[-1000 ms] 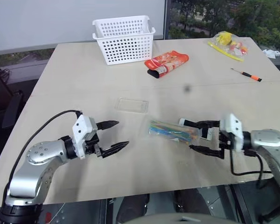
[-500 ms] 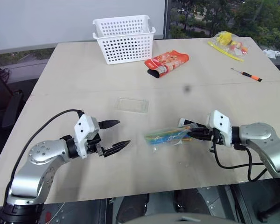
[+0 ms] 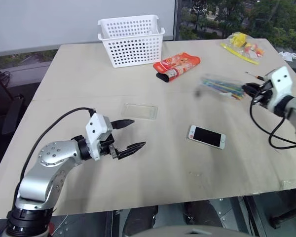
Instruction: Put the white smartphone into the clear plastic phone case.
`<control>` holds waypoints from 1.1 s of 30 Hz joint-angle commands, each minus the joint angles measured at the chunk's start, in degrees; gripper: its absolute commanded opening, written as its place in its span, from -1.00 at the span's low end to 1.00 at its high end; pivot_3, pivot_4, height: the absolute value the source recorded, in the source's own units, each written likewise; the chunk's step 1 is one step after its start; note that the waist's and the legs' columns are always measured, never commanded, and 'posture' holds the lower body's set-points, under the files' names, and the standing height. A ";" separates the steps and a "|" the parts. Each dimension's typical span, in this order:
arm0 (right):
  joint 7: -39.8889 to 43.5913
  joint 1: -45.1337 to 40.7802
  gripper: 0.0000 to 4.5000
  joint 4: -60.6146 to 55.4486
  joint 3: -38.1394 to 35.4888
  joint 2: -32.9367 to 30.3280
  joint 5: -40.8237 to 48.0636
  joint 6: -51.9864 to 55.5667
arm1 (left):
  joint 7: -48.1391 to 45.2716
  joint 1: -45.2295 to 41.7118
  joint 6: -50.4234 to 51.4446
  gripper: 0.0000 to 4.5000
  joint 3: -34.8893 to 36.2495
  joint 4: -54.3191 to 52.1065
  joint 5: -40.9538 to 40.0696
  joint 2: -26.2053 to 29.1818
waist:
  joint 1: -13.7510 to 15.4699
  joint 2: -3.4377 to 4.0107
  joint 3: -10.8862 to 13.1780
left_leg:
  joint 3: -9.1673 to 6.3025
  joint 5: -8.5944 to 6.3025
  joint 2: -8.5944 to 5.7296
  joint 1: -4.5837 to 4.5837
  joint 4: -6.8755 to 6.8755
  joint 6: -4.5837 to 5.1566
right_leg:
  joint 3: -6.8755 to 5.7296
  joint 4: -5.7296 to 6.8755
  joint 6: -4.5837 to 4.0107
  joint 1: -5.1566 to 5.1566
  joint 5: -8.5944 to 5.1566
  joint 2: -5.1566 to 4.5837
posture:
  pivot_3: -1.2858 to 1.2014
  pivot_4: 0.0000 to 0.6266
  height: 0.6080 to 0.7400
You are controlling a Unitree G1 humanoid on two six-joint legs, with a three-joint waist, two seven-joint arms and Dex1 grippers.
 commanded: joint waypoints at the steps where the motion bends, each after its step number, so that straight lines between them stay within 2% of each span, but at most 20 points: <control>1: -2.78 -0.69 0.18 -0.15 -1.14 -0.65 -1.94 -1.08 | 2.81 -1.82 1.31 1.00 0.46 -1.42 -0.59 -0.80 | -0.40 0.02 0.01 | 0.01 0.00 0.02 0.00 0.00 0.00 | 0.02 0.01 0.00 0.00 0.00 0.02 | 0.03 -0.52 1.00; 2: -3.33 -0.29 0.48 -0.57 -1.68 -0.63 -1.90 -0.12 | 3.15 -2.21 1.75 1.00 0.54 -1.33 -0.79 -0.89 | -0.63 0.02 0.01 | 0.00 0.00 0.02 0.01 0.00 0.00 | 0.02 0.04 0.01 0.00 0.01 0.03 | 0.03 -0.52 1.00; 3: -2.80 0.37 0.62 -1.46 -2.12 -0.84 -1.32 0.76 | 3.32 -2.68 2.02 1.00 0.63 -1.07 -0.96 -0.89 | -0.79 0.02 0.01 | 0.01 0.00 0.02 0.03 0.00 0.01 | 0.03 0.05 0.01 0.01 0.01 0.03 | 0.03 -0.52 1.00; 4: -1.95 1.02 0.85 -2.56 -2.45 -1.04 -0.59 1.39 | 3.43 -3.07 2.23 1.00 0.80 -0.73 -1.08 -0.85 | -0.95 0.02 0.01 | 0.01 0.00 0.02 0.04 0.01 0.01 | 0.04 0.05 0.01 0.03 0.01 0.03 | 0.03 -0.52 1.00; 5: 0.62 2.23 0.96 -5.11 -2.88 -1.34 1.39 2.20 | 3.23 -3.83 2.19 1.00 1.06 0.49 -0.98 -0.59 | -1.02 0.02 0.01 | 0.00 0.00 0.01 0.04 0.03 0.01 | 0.04 0.05 0.01 0.04 0.01 0.04 | 0.03 -0.52 1.00; 9: 15.47 12.04 0.96 -22.96 -3.87 -3.05 15.88 10.64 | -0.66 -10.30 -3.93 1.00 -1.06 14.11 4.47 0.89 | -1.00 0.06 0.03 | -0.08 0.01 0.01 0.04 0.04 0.01 | -0.01 0.08 0.12 0.06 0.05 0.08 | 0.03 -0.52 1.00; 12: 18.10 16.76 0.96 -32.16 -5.30 -2.73 23.92 16.16 | -3.05 -17.54 -10.33 1.00 -5.01 26.42 9.53 -0.61 | -0.74 0.06 0.03 | -0.21 0.00 0.05 0.05 0.06 0.01 | -0.10 0.09 0.23 0.10 0.11 0.21 | 0.03 -0.52 1.00; 16: 17.50 20.68 0.96 -40.44 -5.48 -2.27 27.12 17.24 | -8.78 -27.97 -20.29 1.00 -11.05 44.06 16.21 -3.14 | -0.76 -0.02 0.05 | -0.09 0.00 0.03 0.04 0.16 0.01 | 0.01 0.07 0.15 0.11 0.07 0.18 | 0.03 -0.52 1.00; 20: 13.94 24.74 0.96 -46.95 -5.34 -1.43 27.38 18.11 | -11.25 -41.02 -29.35 1.00 -15.30 65.04 22.67 -6.53 | 0.00 -0.21 0.14 | -0.16 0.01 -0.02 -0.04 0.21 0.01 | -0.08 0.07 0.19 0.09 0.10 0.20 | 0.03 -0.52 1.00; 23: 10.76 27.79 0.96 -50.62 -7.22 -0.67 28.58 19.46 | -13.15 -47.28 -33.19 1.00 -17.86 76.25 26.88 -7.82 | 0.07 -0.22 0.14 | -0.21 0.00 -0.03 -0.14 0.21 0.01 | -0.13 0.06 0.25 0.04 0.14 0.20 | 0.03 -0.52 1.00; 26: 8.84 31.22 1.00 -53.22 -9.72 -1.40 28.59 19.92 | -18.53 -50.22 -34.48 0.68 -19.07 81.92 28.49 -8.11 | 0.15 -0.23 0.13 | -0.28 0.00 -0.04 -0.56 0.27 0.02 | -0.20 0.07 0.28 -0.33 0.15 0.19 | 0.03 -0.52 1.00; 28: 8.38 32.94 1.00 -54.08 -11.24 -1.88 28.91 20.08 | -23.03 -50.73 -34.72 0.31 -19.54 82.97 28.78 -7.79 | 0.21 -0.22 0.13 | -0.25 0.00 -0.08 -0.69 0.34 0.02 | -0.39 0.08 0.28 -0.38 0.15 0.19 | 0.03 -0.52 1.00; 29: 8.18 33.37 1.00 -54.30 -11.61 -2.00 29.09 20.14 | -24.27 -50.90 -34.93 0.01 -19.49 83.37 29.00 -7.74 | 0.21 -0.23 0.12 | -0.24 0.00 -0.10 -0.69 0.34 0.02 | -0.40 0.09 0.28 -0.38 0.15 0.19 | 0.03 -0.52 1.00; 33: 7.90 34.59 1.00 -54.14 -12.32 -2.41 28.74 19.69 | -24.83 -51.05 -36.05 -0.64 -20.20 84.89 31.77 -7.13 | 0.13 -0.23 0.12 | -0.35 0.00 -0.02 -0.66 0.38 0.02 | -0.45 0.10 0.27 -0.32 0.15 0.19 | 0.03 -0.52 1.00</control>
